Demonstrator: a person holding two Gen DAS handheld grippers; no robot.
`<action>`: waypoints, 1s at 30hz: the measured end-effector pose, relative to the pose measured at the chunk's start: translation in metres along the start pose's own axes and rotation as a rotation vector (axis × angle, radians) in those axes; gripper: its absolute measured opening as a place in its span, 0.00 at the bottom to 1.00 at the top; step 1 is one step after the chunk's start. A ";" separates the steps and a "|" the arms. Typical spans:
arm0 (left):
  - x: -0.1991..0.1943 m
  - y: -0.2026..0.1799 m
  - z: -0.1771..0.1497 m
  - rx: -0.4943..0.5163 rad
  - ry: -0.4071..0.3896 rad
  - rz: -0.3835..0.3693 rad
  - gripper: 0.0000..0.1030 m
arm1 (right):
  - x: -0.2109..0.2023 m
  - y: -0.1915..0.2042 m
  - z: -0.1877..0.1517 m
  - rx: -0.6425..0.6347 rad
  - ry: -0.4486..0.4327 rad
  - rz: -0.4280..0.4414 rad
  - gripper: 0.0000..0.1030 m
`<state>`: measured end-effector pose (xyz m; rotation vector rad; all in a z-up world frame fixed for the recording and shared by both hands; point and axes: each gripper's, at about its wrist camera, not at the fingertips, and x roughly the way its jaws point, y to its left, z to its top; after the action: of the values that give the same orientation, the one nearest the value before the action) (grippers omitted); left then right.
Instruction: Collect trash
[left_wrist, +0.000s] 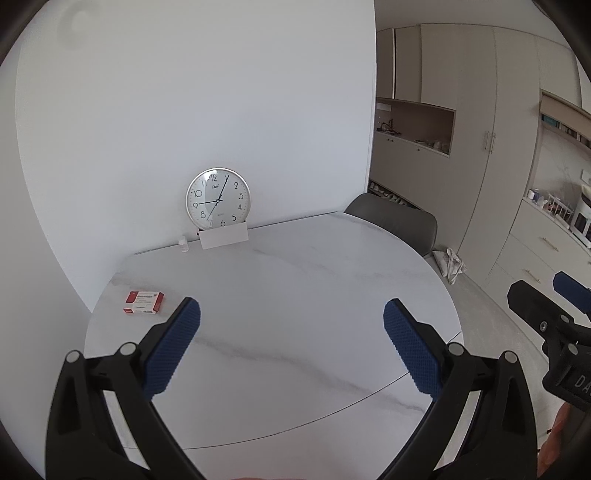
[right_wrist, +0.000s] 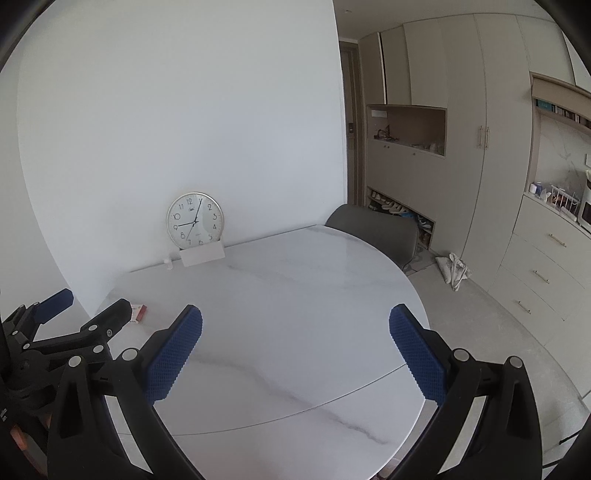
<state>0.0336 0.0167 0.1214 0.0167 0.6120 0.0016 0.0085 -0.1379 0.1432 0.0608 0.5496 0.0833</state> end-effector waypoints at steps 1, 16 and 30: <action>0.003 0.000 0.000 0.002 0.004 -0.005 0.92 | 0.001 0.001 0.000 -0.002 0.000 -0.004 0.98; 0.015 0.003 0.001 -0.011 0.034 -0.024 0.92 | 0.007 0.009 0.002 -0.021 0.014 -0.015 0.98; 0.016 0.002 0.001 -0.009 0.045 -0.033 0.92 | 0.010 0.009 0.002 -0.008 0.027 -0.019 0.98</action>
<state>0.0476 0.0184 0.1133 -0.0027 0.6576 -0.0275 0.0174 -0.1281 0.1400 0.0464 0.5768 0.0678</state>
